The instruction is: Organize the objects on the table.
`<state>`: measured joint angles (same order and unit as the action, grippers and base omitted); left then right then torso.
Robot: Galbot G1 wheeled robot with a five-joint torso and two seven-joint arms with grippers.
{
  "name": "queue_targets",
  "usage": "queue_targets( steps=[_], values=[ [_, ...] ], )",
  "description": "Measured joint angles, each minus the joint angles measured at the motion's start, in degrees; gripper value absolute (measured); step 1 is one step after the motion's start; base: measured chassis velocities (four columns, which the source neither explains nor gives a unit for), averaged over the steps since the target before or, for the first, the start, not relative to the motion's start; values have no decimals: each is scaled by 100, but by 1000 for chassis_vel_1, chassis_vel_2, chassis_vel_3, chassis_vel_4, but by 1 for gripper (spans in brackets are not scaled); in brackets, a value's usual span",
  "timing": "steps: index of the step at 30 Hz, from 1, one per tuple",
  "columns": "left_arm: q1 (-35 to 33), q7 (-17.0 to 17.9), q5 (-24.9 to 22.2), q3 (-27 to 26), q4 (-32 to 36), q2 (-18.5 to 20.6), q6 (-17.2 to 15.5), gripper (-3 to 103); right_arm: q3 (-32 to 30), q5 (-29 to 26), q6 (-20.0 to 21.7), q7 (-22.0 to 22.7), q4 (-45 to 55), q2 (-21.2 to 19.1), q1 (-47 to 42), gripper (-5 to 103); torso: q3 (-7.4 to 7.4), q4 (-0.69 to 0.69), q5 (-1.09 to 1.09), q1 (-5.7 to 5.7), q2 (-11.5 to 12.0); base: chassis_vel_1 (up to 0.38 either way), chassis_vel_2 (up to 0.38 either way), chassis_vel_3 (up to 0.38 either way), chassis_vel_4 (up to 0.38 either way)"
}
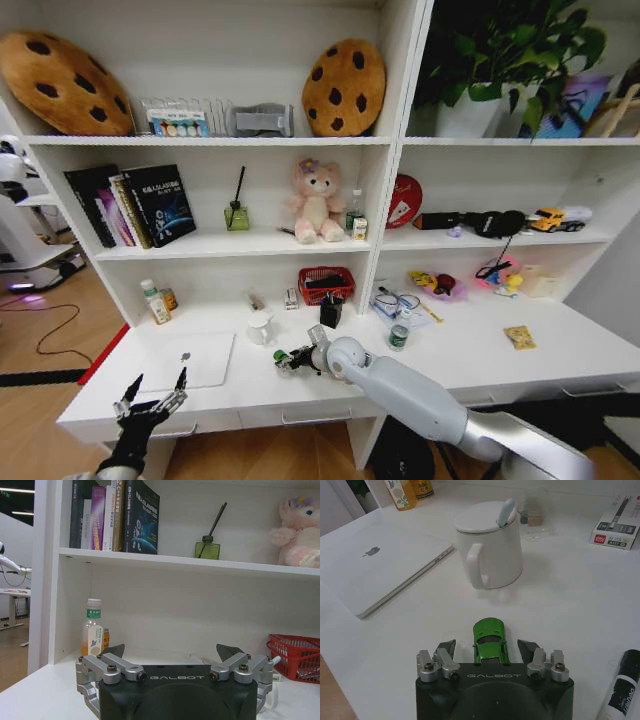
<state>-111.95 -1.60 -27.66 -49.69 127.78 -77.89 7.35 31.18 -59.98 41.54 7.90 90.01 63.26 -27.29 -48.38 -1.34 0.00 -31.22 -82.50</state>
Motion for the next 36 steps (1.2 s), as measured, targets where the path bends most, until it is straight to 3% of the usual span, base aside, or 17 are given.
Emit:
queue_targets(
  steps=[7,11,14,16,17,26,36],
  values=[
    [0,0,0,0,0,0,0,100,10,11,2,27,-72,37,23,72,0,0,0,0,0,0,0,0,0],
    [0,0,0,0,0,0,0,100,13,20,9,92,-79,22,0,64,0,0,0,0,0,0,0,0,0],
    [0,0,0,0,0,0,0,100,8,24,9,127,-87,1,-29,50,0,-2,0,1,-1,0,0,0,0],
    [0,0,0,0,0,0,0,100,4,25,9,132,-95,2,-34,50,0,-2,-1,0,-1,0,0,0,0],
    [0,0,0,0,0,0,0,100,-1,26,9,135,-108,10,-40,44,0,-2,-1,0,-1,0,0,0,0],
    [0,0,0,0,0,0,0,100,-16,7,9,141,-132,71,-67,34,-1,-1,-1,0,1,0,0,0,0],
    [0,0,0,0,0,0,0,100,-240,-148,-30,237,394,-162,-294,34,-5,3,-1,-2,4,0,0,0,0]
  ],
)
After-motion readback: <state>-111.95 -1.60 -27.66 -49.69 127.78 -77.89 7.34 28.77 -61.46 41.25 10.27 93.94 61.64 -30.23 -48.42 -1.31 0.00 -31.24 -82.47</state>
